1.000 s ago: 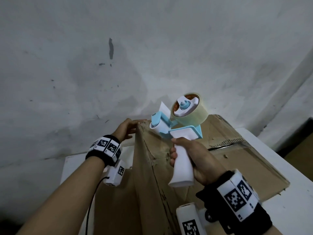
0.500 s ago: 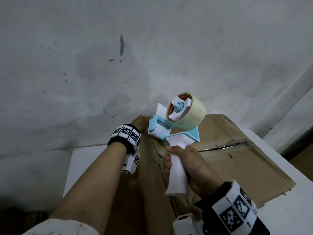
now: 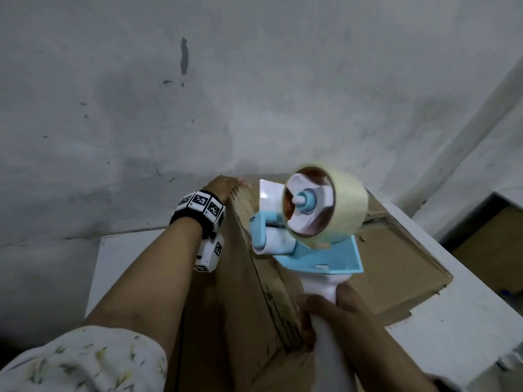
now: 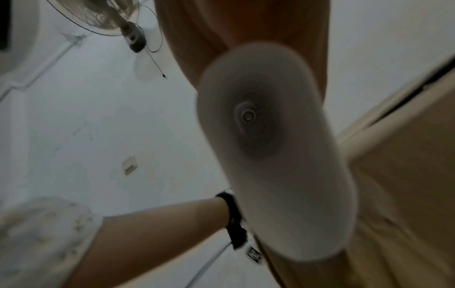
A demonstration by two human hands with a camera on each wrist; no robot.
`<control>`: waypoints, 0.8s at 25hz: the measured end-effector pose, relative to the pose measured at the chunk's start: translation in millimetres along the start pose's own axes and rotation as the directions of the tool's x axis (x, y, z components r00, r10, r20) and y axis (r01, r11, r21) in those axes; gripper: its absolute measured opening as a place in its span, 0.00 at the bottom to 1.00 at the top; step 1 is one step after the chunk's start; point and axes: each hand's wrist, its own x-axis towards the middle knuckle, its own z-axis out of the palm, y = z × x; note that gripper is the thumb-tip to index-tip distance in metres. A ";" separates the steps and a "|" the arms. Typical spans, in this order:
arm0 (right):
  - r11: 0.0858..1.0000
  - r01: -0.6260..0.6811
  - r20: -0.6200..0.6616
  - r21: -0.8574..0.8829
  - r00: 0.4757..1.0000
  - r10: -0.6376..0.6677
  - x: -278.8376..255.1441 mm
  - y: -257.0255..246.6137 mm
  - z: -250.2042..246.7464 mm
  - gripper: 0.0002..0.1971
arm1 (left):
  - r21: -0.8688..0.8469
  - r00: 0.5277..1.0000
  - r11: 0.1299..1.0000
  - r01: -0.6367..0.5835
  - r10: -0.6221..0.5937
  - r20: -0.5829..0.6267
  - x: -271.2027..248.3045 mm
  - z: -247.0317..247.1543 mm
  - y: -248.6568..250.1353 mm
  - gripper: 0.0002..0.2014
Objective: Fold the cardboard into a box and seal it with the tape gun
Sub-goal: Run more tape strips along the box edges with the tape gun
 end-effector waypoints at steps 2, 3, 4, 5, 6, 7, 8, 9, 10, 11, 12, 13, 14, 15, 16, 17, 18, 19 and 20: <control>0.999 -0.014 -0.019 -0.045 1.000 0.013 0.8 12.7 3.2 0.11 | 0.237 0.999 0.971 0.033 -0.029 -0.019 -7.7 -2.4 6.2 0.22; 0.999 -0.011 -0.025 -0.040 1.000 0.010 1.5 15.7 5.1 0.12 | 0.348 0.998 0.936 0.058 -0.043 -0.050 -11.8 -3.5 10.7 0.21; 1.000 0.001 -0.028 -0.020 1.000 -0.002 2.5 16.5 6.2 0.12 | 0.409 0.997 0.911 0.058 -0.034 -0.066 -16.1 -4.2 15.2 0.21; 1.000 0.023 -0.027 0.015 0.999 -0.023 3.0 18.1 6.7 0.12 | 0.401 0.999 0.915 0.036 -0.021 -0.041 -21.2 -2.1 18.5 0.21; 0.998 0.043 -0.024 0.049 0.999 -0.041 3.2 18.9 7.0 0.11 | 0.380 1.000 0.925 0.009 -0.012 0.005 -25.3 2.9 20.3 0.22; 0.995 0.062 -0.022 0.076 0.998 -0.060 4.7 20.2 7.2 0.10 | 0.369 0.998 0.929 -0.018 -0.003 0.055 -28.1 8.6 20.1 0.24; 0.993 0.076 -0.023 0.087 0.997 -0.074 5.2 22.0 8.3 0.11 | 0.399 0.996 0.917 -0.012 -0.024 0.086 -35.7 14.0 20.8 0.26; 0.992 0.090 -0.024 0.084 0.996 -0.088 6.8 24.5 9.2 0.11 | 0.426 0.996 0.905 0.020 -0.058 0.075 -39.5 19.3 19.8 0.28; 0.992 0.103 -0.018 0.077 0.995 -0.102 8.0 26.0 11.1 0.11 | 0.432 0.996 0.900 0.060 -0.082 0.032 -43.2 22.2 18.5 0.28; 0.991 0.117 -0.013 0.069 0.993 -0.116 10.8 29.0 12.0 0.11 | 0.429 0.996 0.899 0.084 -0.089 -0.009 -46.4 23.7 19.6 0.28; 0.990 0.132 -0.014 0.056 0.991 -0.131 12.5 31.1 12.9 0.11 | 0.430 0.996 0.899 0.087 -0.082 -0.031 -49.1 24.5 21.6 0.28; 0.987 0.154 -0.019 0.037 0.988 -0.153 14.4 33.6 13.0 0.11 | 0.434 0.998 0.898 0.067 -0.054 -0.043 -49.7 24.4 20.7 0.27; 0.983 0.185 -0.027 0.016 0.982 -0.185 14.9 35.8 13.2 0.12 | 0.433 0.998 0.900 0.056 -0.046 -0.035 -49.9 24.5 21.4 0.27; 0.973 0.230 -0.031 -0.004 0.973 -0.230 15.1 37.6 12.7 0.13 | 0.421 0.999 0.905 0.054 -0.046 -0.029 -46.7 24.7 18.3 0.28; 0.959 0.283 -0.019 -0.020 0.959 -0.283 14.4 36.6 12.4 0.13 | 0.410 0.999 0.911 0.052 -0.047 -0.023 -44.6 24.1 18.2 0.28; 0.949 0.313 -0.002 -0.043 0.950 -0.314 13.8 35.6 12.1 0.11 | 0.395 0.999 0.917 0.052 -0.050 -0.016 -41.4 24.1 16.6 0.28; 0.945 0.322 0.005 -0.056 0.947 -0.322 12.4 33.6 10.4 0.10 | 0.383 0.999 0.922 0.052 -0.053 -0.007 -40.1 25.1 16.0 0.28; 0.945 0.323 0.013 -0.059 0.946 -0.323 10.2 32.0 8.7 0.10 | 0.390 0.999 0.920 0.045 -0.044 -0.011 -38.3 25.7 15.2 0.28; 0.951 0.305 0.020 -0.052 0.952 -0.304 5.8 33.7 4.3 0.10 | 0.389 0.999 0.920 0.044 -0.044 -0.010 -38.8 27.8 15.7 0.28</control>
